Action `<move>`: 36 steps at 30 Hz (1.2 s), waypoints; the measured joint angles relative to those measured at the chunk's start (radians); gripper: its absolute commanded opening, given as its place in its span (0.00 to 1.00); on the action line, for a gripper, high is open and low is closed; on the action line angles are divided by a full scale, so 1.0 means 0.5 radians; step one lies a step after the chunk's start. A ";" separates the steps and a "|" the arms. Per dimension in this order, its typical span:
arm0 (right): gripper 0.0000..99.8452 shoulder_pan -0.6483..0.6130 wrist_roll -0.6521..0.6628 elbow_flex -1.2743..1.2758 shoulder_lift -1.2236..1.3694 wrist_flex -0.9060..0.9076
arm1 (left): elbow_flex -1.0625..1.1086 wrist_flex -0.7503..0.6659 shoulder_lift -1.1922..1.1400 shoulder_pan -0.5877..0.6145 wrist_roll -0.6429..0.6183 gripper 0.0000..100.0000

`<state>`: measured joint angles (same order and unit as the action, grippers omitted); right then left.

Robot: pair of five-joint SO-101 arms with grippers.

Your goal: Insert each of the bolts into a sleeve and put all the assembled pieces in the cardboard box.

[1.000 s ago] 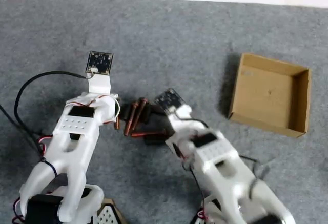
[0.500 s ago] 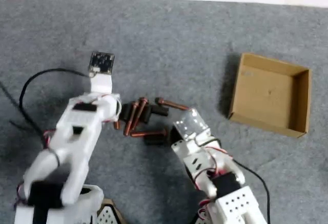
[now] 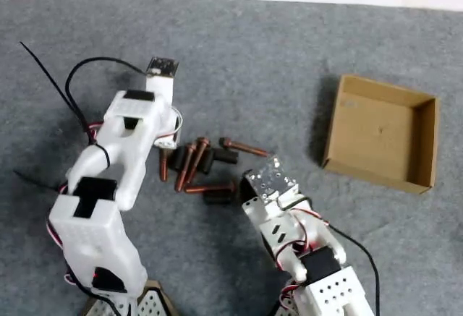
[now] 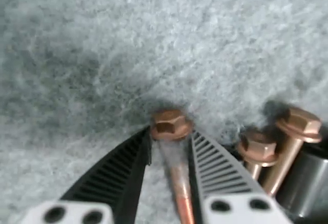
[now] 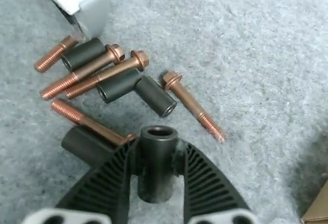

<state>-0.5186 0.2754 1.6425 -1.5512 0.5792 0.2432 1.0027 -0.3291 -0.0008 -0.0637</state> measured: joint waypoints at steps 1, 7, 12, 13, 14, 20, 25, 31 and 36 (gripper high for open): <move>0.00 0.000 0.000 0.000 0.000 0.000 | -0.043 0.037 -0.028 0.000 0.000 0.12; 0.00 0.000 0.000 0.000 0.000 0.000 | -0.120 0.101 -0.086 0.000 0.000 0.11; 0.00 0.000 0.000 0.000 0.000 0.000 | -0.123 0.104 -0.086 -0.006 -0.003 0.01; 0.00 0.000 0.000 0.000 0.000 0.000 | -0.123 0.104 -0.089 -0.009 0.003 0.01; 0.00 0.000 0.000 0.000 0.000 0.000 | -0.123 0.107 -0.092 -0.012 0.006 0.00; 0.00 0.000 0.000 0.000 0.000 0.000 | -0.138 0.169 -0.092 -0.012 0.009 0.00; 0.00 0.000 0.000 0.000 0.000 0.000 | 0.074 0.166 0.104 -0.012 0.052 0.00; 0.00 -0.009 0.000 0.068 -0.006 -0.374 | 0.829 -0.304 0.816 -0.009 0.058 0.00; 0.00 -0.141 0.000 0.068 -0.025 -0.583 | 1.461 -0.770 1.540 -0.009 0.061 0.00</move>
<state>-0.5892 0.2754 1.6763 -1.5635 0.2877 0.9735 0.6176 0.4411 -0.0054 -0.0330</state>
